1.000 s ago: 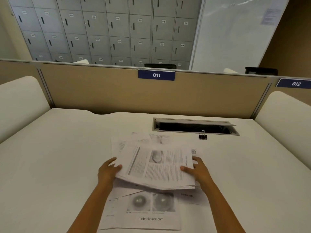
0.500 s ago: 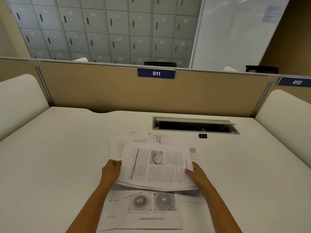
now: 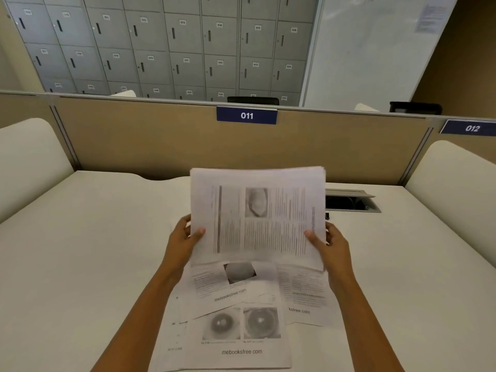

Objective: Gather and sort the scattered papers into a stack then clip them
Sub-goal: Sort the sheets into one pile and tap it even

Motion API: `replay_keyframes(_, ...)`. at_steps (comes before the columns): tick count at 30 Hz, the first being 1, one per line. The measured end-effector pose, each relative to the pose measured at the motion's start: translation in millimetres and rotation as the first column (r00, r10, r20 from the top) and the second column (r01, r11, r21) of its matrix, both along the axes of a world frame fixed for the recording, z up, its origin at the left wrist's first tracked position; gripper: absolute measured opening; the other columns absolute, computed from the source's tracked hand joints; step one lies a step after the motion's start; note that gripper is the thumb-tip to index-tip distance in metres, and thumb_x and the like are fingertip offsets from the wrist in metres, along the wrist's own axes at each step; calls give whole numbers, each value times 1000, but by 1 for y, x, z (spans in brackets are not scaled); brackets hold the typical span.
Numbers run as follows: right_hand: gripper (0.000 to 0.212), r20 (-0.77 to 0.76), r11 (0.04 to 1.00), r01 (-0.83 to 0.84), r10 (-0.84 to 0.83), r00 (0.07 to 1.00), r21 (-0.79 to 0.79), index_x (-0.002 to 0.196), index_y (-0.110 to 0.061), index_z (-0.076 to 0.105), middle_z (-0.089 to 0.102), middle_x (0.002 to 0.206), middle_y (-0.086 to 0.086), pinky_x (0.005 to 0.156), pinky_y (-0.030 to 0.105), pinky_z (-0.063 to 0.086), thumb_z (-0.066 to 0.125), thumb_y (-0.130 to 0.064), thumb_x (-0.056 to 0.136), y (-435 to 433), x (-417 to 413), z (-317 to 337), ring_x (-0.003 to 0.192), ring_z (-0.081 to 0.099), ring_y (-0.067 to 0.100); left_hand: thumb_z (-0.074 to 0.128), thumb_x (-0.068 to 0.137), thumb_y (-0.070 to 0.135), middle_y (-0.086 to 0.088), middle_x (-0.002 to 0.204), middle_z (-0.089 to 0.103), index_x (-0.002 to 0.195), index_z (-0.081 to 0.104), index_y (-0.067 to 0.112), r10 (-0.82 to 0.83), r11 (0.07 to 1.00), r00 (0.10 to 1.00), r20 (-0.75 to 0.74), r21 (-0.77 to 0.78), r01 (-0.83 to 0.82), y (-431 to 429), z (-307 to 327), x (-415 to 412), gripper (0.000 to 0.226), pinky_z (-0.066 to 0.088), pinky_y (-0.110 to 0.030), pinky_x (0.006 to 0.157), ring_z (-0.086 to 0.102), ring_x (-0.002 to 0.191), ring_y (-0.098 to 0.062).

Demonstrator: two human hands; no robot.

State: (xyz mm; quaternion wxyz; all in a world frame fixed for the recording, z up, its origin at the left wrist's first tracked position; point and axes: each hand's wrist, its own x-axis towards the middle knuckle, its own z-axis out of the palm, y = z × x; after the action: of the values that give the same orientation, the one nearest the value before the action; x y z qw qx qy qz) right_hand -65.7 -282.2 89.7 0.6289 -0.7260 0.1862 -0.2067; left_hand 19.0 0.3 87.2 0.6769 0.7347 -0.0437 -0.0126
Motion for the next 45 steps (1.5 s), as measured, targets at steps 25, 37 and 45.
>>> replay_keyframes(25,22,-85,990,-138,141,986,40,86,-30,58,65,85,-7,59,24,47,72,-15,78,0,-2,-12,81,60,13,59,87,19,12,93,63,106,55,25,-86,993,996,-6,79,87,5,-14,0,20,52,-21,68,59,85,-6)
replay_keyframes(37,24,-73,967,-179,195,978,183,101,-13,66,75,95,8,64,37,60,72,-14,78,-14,-4,-5,80,73,26,68,81,22,-2,95,69,103,64,12,-87,991,980,-180,86,104,19,11,21,25,54,-28,69,66,87,-18)
replay_keyframes(45,35,-117,936,-17,62,991,352,109,-11,61,72,97,9,59,30,59,73,-16,77,-3,-10,-13,78,71,24,59,88,18,-9,97,67,116,59,3,-130,955,898,-420,-297,-1,26,19,22,32,58,-30,69,63,87,-20)
